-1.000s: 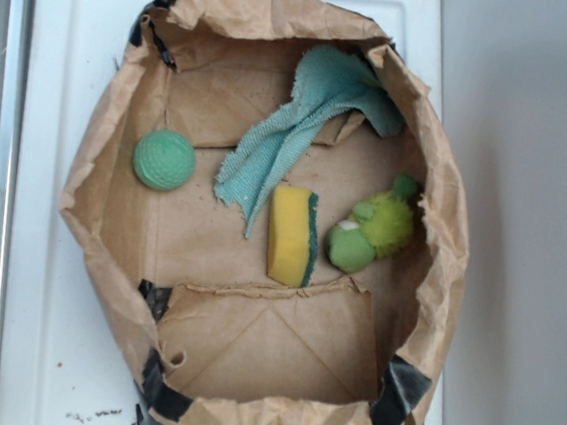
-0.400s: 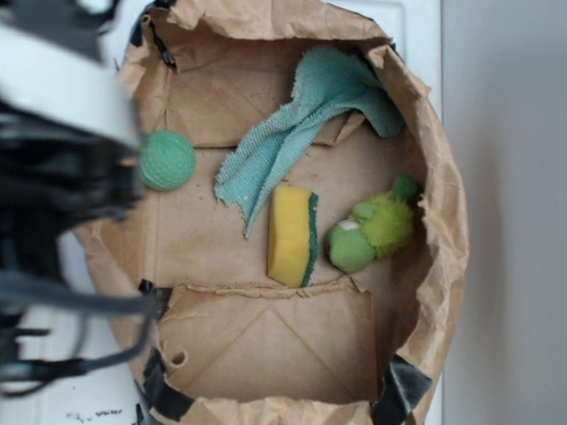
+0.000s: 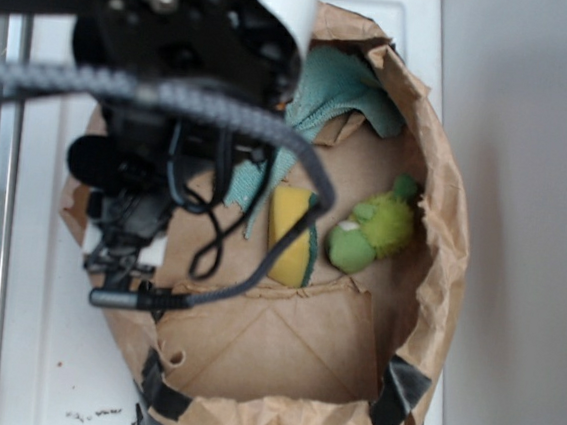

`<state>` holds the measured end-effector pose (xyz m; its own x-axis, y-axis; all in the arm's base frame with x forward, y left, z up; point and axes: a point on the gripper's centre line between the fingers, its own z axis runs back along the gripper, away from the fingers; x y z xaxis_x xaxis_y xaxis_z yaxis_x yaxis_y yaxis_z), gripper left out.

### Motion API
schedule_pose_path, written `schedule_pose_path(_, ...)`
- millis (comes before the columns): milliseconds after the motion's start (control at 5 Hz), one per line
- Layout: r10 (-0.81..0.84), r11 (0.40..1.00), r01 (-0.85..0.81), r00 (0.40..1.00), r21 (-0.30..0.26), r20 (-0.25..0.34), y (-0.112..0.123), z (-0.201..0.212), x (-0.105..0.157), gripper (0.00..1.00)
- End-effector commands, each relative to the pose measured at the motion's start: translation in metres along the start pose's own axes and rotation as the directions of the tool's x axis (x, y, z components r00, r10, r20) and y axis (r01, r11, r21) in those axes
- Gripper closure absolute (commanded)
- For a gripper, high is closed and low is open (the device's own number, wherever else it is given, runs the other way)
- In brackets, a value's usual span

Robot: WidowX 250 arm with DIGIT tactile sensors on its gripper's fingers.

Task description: Grab the green ball.

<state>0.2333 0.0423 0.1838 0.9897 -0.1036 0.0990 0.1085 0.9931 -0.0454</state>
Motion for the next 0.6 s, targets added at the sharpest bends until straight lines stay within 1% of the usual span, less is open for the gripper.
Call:
schedule_pose_path(0, -0.073, 0.997, 0.072, 0.997, 0.023, 0.034, 0.029, -0.024, 0.020, 0.00)
schedule_pose_path(200, -0.097, 0.995, 0.097, 0.995, 0.003, 0.018, 0.025, -0.045, 0.017, 0.00)
schedule_pose_path(400, -0.147, 0.989, 0.147, 0.989, 0.011, 0.018, 0.021, -0.066, 0.022, 0.00)
